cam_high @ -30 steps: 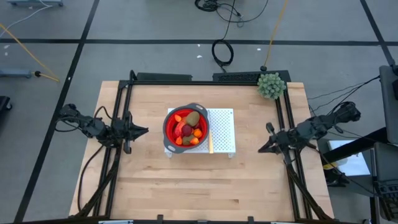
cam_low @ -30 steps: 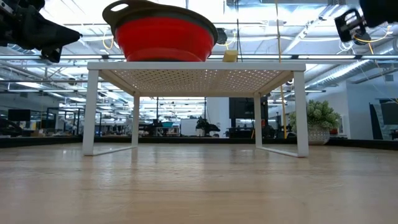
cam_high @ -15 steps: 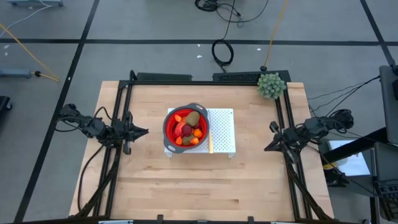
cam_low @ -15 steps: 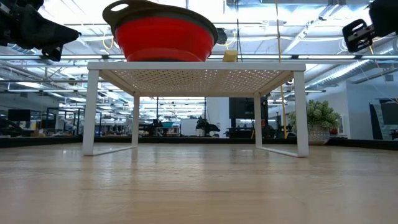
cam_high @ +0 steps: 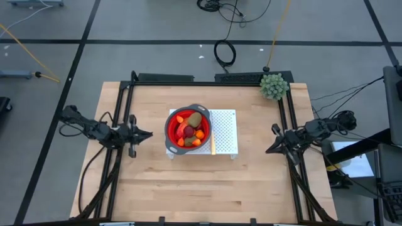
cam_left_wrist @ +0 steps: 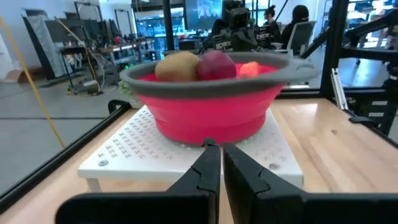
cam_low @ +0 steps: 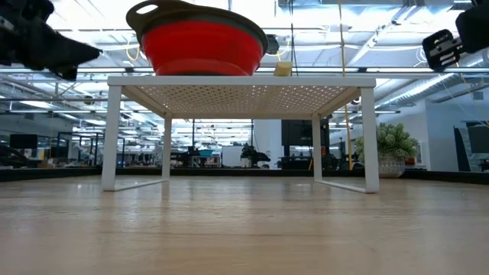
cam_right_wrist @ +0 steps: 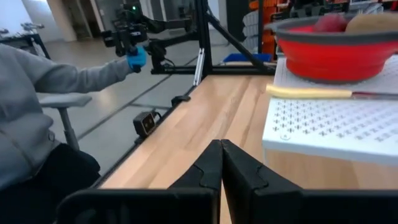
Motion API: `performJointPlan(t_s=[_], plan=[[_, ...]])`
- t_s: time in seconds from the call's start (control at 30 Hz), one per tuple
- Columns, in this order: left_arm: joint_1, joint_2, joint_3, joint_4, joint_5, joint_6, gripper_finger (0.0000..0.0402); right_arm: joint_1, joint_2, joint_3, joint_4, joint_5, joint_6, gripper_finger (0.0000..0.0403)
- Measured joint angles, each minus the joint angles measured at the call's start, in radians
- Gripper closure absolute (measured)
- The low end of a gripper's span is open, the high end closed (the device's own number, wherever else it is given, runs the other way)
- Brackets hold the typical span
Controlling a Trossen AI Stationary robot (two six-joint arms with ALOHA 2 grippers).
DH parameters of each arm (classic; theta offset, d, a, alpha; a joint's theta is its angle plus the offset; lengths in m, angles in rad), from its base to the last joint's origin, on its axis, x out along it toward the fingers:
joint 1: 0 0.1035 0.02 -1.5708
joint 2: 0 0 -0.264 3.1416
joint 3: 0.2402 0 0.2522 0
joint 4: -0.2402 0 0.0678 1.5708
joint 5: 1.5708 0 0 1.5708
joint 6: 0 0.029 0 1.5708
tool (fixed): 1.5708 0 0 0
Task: Pick & Place Fruit
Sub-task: Return to Home Position
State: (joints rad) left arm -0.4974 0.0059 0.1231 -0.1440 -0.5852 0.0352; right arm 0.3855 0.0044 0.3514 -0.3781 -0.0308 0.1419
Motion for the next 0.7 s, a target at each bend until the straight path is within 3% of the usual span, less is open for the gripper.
performJointPlan(t_s=[0.23,0.7], plan=[[0.035,0.006,-0.076,0.14,0.031,0.034,0.038,0.0,0.0,-0.088,0.075,-0.001,0.015,0.0403],[0.145,0.0,-0.076,0.115,0.096,0.05,0.038,0.0,0.0,-0.201,0.187,0.002,-0.027,0.0403]])
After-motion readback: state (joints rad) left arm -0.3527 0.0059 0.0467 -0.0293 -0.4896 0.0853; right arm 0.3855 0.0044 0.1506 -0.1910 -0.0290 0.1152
